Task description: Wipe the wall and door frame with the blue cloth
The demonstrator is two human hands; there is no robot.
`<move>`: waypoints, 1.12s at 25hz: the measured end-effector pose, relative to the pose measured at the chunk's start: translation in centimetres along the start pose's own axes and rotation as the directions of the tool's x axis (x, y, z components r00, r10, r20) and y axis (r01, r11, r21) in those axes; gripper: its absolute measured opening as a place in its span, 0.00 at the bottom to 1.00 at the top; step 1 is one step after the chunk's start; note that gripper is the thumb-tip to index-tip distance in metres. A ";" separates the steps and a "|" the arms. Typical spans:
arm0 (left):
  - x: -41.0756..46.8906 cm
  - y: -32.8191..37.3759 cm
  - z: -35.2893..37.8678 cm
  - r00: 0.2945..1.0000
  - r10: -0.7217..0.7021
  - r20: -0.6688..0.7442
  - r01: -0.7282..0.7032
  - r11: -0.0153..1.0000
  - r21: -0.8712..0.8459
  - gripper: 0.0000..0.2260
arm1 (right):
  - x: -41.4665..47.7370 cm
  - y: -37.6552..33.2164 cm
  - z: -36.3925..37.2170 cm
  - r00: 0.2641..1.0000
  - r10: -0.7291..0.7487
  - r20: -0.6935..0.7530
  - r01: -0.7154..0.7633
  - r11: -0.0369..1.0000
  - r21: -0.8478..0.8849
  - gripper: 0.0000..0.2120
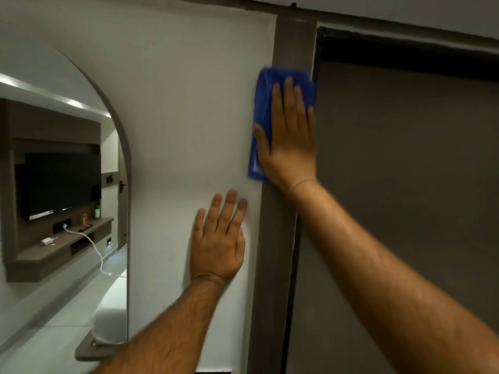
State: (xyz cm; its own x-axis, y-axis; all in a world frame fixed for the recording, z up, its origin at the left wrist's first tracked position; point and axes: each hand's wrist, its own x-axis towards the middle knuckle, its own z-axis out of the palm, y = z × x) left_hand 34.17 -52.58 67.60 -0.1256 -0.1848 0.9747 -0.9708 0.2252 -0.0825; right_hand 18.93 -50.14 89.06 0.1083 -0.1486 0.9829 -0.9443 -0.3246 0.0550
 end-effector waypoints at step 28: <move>0.1 0.7 -0.4 0.998 -0.070 0.003 0.069 0.987 0.143 0.31 | -54.8 2.7 5.7 0.653 -0.605 0.456 0.664 0.747 0.039 0.42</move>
State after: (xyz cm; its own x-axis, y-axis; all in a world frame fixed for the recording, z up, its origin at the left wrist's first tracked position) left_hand 33.55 -52.07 67.76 -0.0583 -0.2030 0.9774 -0.9964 0.0724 -0.0444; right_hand 12.16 -48.17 34.35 0.7834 -0.3269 0.5286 -0.6210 -0.3770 0.6872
